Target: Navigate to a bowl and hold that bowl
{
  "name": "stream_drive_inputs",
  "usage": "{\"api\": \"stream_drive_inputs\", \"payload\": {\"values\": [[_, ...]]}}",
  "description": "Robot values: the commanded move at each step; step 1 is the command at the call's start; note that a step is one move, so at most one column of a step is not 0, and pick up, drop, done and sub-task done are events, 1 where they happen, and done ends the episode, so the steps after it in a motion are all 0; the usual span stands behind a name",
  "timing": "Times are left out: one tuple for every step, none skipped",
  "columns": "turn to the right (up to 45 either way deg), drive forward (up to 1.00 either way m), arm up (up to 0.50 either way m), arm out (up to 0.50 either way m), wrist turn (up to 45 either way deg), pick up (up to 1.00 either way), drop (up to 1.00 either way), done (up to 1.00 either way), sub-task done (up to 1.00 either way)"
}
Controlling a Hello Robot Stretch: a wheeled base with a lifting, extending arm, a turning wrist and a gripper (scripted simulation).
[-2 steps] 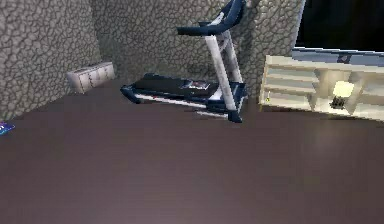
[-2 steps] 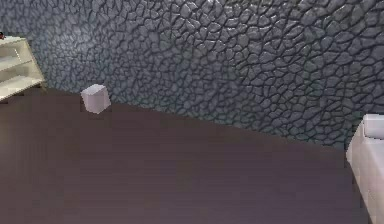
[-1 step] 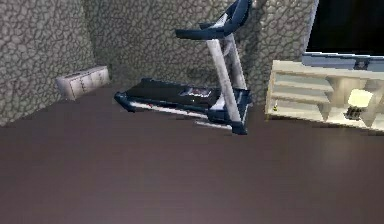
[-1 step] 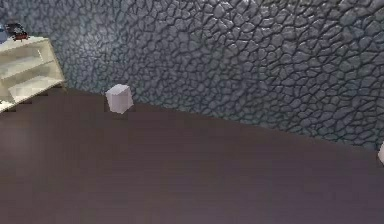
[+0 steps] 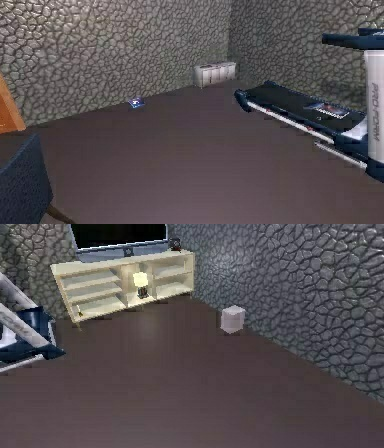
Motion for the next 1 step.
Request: {"api": "stream_drive_inputs", "payload": {"values": [[-3.0,0.0,0.0,0.0,0.0,0.0,0.0,0.0,0.0]]}}
